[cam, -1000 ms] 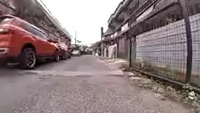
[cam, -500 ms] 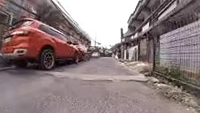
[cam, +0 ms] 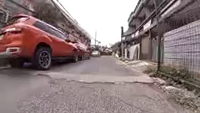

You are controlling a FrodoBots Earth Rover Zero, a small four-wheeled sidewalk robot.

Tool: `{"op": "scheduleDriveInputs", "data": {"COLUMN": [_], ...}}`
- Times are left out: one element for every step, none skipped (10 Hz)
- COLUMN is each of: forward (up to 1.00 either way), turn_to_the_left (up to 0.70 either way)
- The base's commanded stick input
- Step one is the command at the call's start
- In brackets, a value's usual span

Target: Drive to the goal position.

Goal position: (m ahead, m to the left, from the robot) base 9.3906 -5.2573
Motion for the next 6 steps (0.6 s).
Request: {"op": "scheduleDriveInputs", "data": {"forward": [0.50, 0.50, 0.50, 0.50, 0.50, 0.50], "turn_to_the_left": [-0.18, -0.44, 0.04, 0.05, 0.05, 0.05]}}
